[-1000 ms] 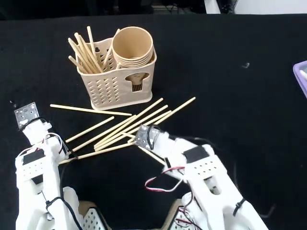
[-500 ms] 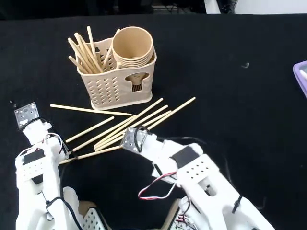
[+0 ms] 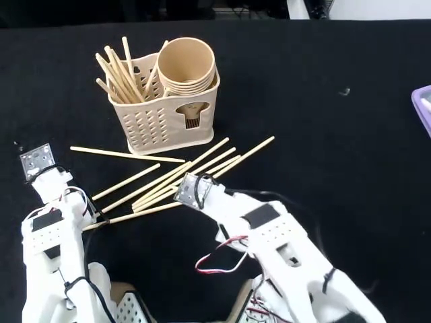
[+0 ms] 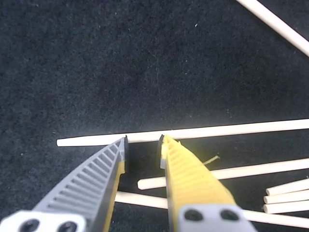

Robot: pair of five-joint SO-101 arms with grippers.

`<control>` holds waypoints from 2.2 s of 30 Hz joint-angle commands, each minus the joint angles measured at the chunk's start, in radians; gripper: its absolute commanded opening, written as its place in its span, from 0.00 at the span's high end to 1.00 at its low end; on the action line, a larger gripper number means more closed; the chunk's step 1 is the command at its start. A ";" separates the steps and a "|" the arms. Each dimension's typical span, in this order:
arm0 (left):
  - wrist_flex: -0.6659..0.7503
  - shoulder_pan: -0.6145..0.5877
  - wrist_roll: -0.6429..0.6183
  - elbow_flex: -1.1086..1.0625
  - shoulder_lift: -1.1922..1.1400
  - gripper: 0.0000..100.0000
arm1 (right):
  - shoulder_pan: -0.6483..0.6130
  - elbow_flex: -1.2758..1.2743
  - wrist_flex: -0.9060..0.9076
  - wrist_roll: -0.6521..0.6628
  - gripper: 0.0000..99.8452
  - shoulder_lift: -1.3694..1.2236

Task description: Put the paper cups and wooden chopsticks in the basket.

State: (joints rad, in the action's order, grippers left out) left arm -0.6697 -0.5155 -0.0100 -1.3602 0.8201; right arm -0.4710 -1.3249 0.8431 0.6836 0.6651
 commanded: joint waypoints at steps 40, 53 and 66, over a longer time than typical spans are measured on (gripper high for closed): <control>0.012 -0.007 -0.005 0.016 0.012 0.87 | 0.026 0.053 0.229 -0.040 0.99 0.180; 0.012 -0.005 -0.005 0.016 0.012 0.87 | 0.018 0.005 0.034 -0.048 0.82 0.015; 0.012 -0.005 -0.005 0.016 0.011 0.87 | 0.020 0.116 0.035 -0.048 0.99 -0.145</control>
State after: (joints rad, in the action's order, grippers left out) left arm -0.6697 -0.5155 -0.0100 -1.3602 0.8201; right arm -0.4557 -1.2344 0.8800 0.6483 0.5286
